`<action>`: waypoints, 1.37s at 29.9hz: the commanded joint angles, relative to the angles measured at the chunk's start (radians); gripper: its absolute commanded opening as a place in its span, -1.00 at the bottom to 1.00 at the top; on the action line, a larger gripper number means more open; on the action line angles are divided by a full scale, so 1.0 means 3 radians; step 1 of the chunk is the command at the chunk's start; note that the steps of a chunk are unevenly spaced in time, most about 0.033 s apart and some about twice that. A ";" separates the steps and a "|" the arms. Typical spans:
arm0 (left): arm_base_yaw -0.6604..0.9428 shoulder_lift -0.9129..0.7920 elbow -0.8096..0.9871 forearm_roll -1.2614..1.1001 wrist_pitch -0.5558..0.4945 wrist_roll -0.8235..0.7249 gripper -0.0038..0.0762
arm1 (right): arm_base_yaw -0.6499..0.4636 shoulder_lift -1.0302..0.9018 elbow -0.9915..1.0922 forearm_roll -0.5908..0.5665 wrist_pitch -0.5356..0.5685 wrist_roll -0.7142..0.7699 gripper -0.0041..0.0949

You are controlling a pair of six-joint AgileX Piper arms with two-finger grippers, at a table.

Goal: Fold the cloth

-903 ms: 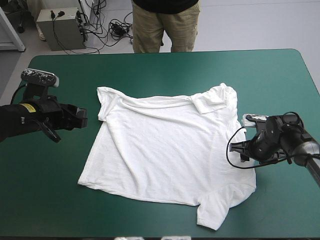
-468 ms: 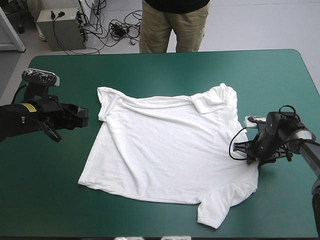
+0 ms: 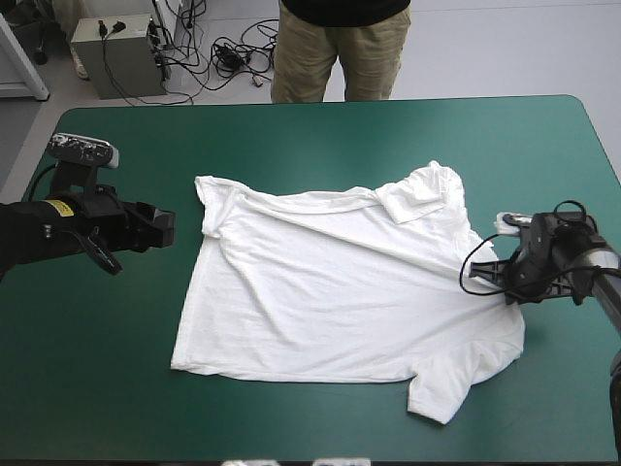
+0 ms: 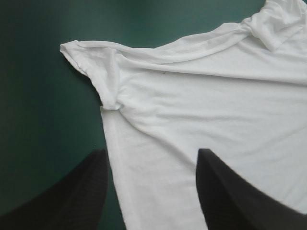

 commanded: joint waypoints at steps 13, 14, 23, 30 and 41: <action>-0.0001 -0.0046 -0.0081 -0.0073 -0.0183 -0.0032 0.10 | -0.1140 0.0526 -0.1490 -0.0171 -0.0291 0.0001 -0.95; -0.0001 -0.0046 -0.0081 -0.0064 -0.0183 -0.0032 0.10 | -0.1163 0.0620 -0.1634 -0.0162 -0.0297 0.0018 -0.95; -0.0001 -0.0046 -0.0081 -0.0064 -0.0183 -0.0032 0.10 | -0.1185 0.1379 -0.2986 -0.0121 -0.0262 0.0002 -0.95; -0.0001 -0.0046 -0.0081 -0.0064 -0.0191 -0.0032 0.10 | -0.1185 0.1902 -0.3875 0.0116 0.0120 -0.0207 -0.95; -0.0001 -0.0046 -0.0081 -0.0027 0.0005 -0.0041 0.10 | -0.1192 0.1955 -0.3922 0.0422 0.0751 -0.0421 0.33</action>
